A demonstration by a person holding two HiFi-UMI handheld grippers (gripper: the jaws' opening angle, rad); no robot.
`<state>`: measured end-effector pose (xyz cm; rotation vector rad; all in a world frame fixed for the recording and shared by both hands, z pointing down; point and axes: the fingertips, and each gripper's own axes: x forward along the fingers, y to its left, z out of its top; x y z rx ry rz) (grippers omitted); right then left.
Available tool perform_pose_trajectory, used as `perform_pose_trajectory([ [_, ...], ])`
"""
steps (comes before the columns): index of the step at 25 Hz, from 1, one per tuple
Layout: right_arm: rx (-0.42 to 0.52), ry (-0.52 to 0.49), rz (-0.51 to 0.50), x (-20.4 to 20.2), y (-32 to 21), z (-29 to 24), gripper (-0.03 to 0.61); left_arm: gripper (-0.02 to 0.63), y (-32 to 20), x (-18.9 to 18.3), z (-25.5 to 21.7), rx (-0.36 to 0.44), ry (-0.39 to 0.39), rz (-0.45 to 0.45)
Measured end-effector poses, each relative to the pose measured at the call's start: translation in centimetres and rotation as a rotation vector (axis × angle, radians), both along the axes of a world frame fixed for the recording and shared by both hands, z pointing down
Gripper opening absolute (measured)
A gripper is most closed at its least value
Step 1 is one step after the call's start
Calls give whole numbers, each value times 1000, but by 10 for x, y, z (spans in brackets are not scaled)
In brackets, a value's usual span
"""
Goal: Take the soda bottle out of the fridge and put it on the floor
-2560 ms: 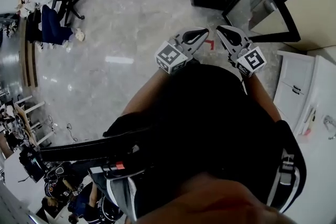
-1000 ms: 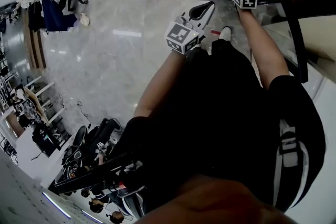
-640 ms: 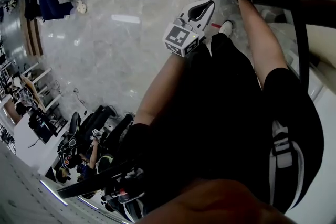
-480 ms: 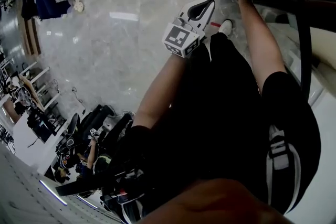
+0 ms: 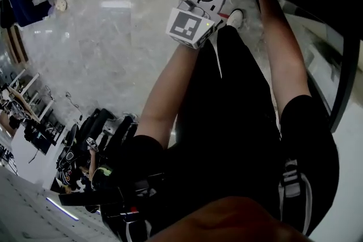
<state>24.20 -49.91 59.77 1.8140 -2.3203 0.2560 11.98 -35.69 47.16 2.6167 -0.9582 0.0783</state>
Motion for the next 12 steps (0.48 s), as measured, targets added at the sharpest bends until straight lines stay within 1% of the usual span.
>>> perform_pose_trajectory([
  [6,66,21,-23,5,-5,3,310,5,-13,21,31,48,16,13],
  [9,87,9,-37,2,-6,9,308,5,-15,19,45,56,16,11],
  [12,81,4,-62,2,-3,15,307,5,-12,17,52,55,12,8],
])
